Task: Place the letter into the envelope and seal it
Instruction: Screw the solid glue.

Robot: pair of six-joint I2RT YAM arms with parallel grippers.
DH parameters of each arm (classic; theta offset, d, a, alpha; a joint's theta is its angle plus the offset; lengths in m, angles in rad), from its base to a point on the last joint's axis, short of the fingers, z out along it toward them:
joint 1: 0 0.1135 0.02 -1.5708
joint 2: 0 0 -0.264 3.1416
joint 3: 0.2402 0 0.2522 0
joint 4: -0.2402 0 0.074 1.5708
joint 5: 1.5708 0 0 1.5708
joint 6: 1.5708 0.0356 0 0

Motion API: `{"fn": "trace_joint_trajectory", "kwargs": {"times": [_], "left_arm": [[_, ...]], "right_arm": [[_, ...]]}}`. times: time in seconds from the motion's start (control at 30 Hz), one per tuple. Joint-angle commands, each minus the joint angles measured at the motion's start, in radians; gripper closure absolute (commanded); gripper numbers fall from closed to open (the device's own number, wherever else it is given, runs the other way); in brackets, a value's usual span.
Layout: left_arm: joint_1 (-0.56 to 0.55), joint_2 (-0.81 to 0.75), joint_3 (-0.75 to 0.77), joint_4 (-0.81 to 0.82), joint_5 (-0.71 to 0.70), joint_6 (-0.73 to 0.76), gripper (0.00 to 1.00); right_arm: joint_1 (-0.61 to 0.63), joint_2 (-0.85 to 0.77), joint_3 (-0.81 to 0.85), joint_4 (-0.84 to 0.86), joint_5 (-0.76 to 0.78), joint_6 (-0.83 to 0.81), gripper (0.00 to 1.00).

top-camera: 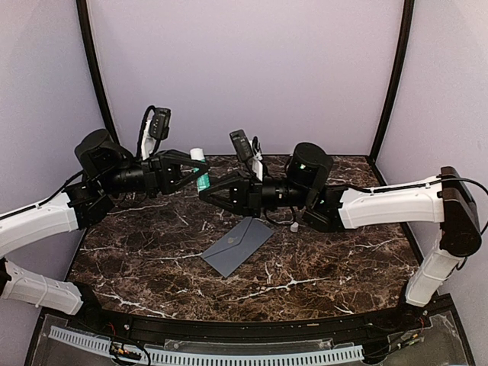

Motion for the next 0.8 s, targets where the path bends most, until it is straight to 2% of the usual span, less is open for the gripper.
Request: {"fn": "trace_joint_trajectory", "kwargs": {"times": [0.0,0.23,0.57,0.77], "left_arm": [[0.002,-0.023,-0.021,-0.076,-0.095,0.091,1.00],[0.002,-0.023,-0.036,-0.233,-0.304,0.240,1.00],[-0.010,-0.021,-0.052,-0.334,-0.652,0.271,1.00],[-0.016,-0.016,-0.048,-0.384,-0.780,0.242,1.00]], "right_arm": [[0.010,-0.033,0.005,0.000,0.089,-0.023,0.91],[0.031,-0.035,0.067,-0.225,0.319,-0.106,0.91],[0.113,0.092,0.322,-0.555,0.668,-0.183,0.90],[0.159,0.196,0.527,-0.715,0.887,-0.174,0.90]]}}
